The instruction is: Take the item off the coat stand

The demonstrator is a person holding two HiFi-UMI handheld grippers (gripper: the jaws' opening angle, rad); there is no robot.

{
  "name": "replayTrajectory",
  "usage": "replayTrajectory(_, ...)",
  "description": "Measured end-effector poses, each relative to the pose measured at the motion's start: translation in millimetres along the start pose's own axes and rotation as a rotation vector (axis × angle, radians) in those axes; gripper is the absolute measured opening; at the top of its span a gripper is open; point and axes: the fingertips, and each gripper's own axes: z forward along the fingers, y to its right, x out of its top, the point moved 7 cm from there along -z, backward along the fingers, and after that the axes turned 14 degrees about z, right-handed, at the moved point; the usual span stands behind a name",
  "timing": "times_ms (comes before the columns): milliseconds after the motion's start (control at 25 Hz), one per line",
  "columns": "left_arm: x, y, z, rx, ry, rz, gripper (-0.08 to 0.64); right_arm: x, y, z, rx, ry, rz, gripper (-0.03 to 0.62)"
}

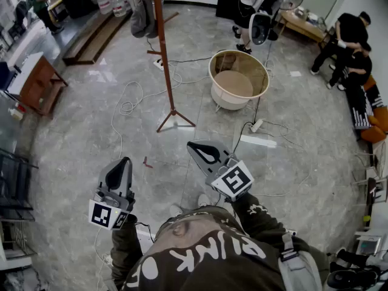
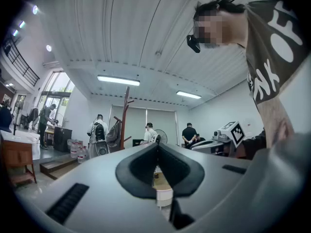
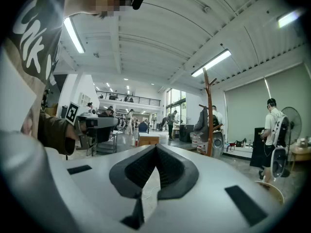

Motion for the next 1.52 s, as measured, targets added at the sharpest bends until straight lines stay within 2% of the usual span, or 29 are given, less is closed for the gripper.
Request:
replayTrajectory(600, 0, 2, -6, 0.003, 0.006, 0.002, 0.005, -5, -4, -1, -0.003, -0.012, 0.003, 0.009)
replayTrajectory(880, 3, 1, -4, 0.005, -0.001, 0.000, 0.005, 4, -2, -1, 0.004, 0.050, 0.009, 0.016)
replayTrajectory(920, 2, 2, -5, 0.005, 0.001, 0.001, 0.005, 2, -3, 0, 0.011, 0.040, 0.017, 0.092)
replayTrajectory(960, 2, 2, -5, 0.005, 0.002, 0.001, 0.005, 0, -4, 2, 0.021, 0.028, 0.024, 0.264)
replayTrajectory(1000, 1, 2, -5, 0.005, 0.003, 0.001, 0.005, -1, -4, 4, 0.031, 0.020, 0.025, 0.347)
replayTrajectory(1040, 0, 2, -5, 0.006, 0.002, 0.001, 0.005, -2, -5, 5, 0.036, 0.020, 0.017, 0.399)
replayTrajectory(1120, 0, 1, -4, 0.006, 0.001, 0.000, 0.005, 1, -6, 7, 0.032, 0.041, -0.017, 0.587)
replayTrajectory(1280, 2, 0, -1, 0.006, 0.002, 0.001, 0.005, 11, -5, 6, 0.008, 0.087, -0.066, 0.595)
replayTrajectory(1520, -1, 1, 0, 0.007, -0.005, -0.005, 0.005, 7, -2, 6, 0.006, 0.072, -0.067, 0.595)
